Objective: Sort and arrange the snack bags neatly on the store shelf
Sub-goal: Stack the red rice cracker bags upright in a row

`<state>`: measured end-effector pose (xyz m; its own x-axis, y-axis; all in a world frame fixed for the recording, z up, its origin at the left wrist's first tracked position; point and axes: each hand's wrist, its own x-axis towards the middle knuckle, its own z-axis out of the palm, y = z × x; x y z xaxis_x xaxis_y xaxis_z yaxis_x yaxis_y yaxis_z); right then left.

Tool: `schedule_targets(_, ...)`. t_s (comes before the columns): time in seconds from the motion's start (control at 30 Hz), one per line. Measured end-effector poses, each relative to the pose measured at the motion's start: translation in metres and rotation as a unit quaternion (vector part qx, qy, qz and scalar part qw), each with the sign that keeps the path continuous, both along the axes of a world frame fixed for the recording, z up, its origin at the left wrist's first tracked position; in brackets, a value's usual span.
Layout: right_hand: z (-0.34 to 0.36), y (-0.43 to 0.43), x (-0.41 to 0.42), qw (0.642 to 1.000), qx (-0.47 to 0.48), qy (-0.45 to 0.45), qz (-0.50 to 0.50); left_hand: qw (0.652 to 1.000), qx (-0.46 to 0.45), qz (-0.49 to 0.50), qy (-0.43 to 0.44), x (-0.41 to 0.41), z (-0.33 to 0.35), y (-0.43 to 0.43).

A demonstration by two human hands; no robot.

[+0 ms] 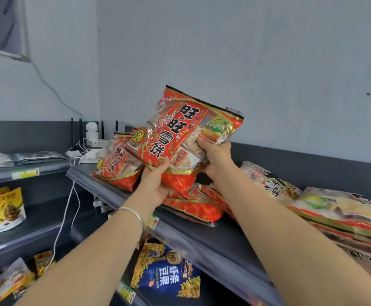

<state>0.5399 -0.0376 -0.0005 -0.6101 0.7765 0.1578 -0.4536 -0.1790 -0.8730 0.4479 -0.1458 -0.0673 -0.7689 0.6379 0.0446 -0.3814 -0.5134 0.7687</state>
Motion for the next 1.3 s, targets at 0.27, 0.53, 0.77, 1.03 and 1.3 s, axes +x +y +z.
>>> schedule_targets(0.27, 0.016, 0.064, -0.024, 0.994, 0.077, 0.037, -0.062, 0.958, -0.107, 0.187, 0.188, -0.070, 0.033, 0.043)
schedule_targets(0.53, 0.013, 0.110, -0.042, 0.987, 0.127, -0.008, -0.096, 0.937, -0.178, 0.140, 0.268, -0.123, 0.029, 0.099)
schedule_targets(0.77, 0.005, 0.137, -0.071, 0.981, 0.134, -0.023, -0.136, 0.950, -0.170, 0.017, 0.261, -0.169, 0.024, 0.151)
schedule_targets(1.03, -0.015, 0.158, -0.092, 0.841, 0.170, -0.444, -0.260, 0.937, -0.255, -0.083, 0.223, -0.199, -0.031, 0.204)
schedule_targets(1.3, -0.015, 0.148, -0.089, 0.818, 0.118, -0.515, -0.226, 0.928, -0.249, -0.082, 0.263, -0.204, -0.038, 0.206)
